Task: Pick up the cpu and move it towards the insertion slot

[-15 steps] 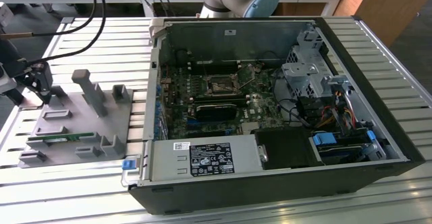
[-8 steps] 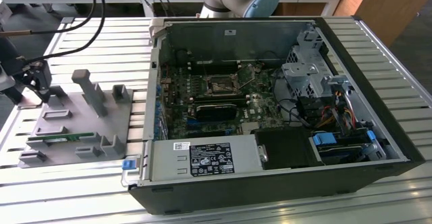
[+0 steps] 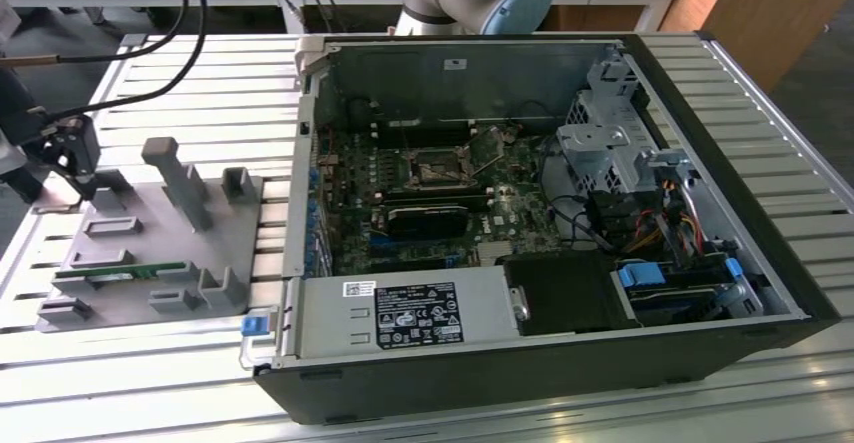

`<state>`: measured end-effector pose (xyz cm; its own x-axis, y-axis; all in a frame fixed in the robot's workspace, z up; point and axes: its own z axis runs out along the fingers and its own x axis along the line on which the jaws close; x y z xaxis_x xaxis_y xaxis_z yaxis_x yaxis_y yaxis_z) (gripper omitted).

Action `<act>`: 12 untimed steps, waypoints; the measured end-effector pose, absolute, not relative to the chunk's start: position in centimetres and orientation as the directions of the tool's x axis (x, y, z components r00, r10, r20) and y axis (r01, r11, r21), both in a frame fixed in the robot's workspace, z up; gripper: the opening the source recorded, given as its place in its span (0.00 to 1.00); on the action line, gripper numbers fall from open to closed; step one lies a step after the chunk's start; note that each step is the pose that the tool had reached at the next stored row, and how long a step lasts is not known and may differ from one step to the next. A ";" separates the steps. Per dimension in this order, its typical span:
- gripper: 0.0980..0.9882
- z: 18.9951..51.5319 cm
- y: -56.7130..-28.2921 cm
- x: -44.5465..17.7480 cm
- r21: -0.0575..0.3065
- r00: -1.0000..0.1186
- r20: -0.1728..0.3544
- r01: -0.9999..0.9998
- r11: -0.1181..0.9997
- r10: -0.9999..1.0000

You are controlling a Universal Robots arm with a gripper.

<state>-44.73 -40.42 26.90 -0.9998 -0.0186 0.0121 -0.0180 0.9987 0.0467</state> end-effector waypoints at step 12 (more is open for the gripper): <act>0.50 27.5 -40.4 -44.7 0.047 -1.000 0.012 -0.018 0.999 -0.019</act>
<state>-44.73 -40.39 27.51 -0.9998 -0.0186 0.0122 -0.0181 0.9987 0.0467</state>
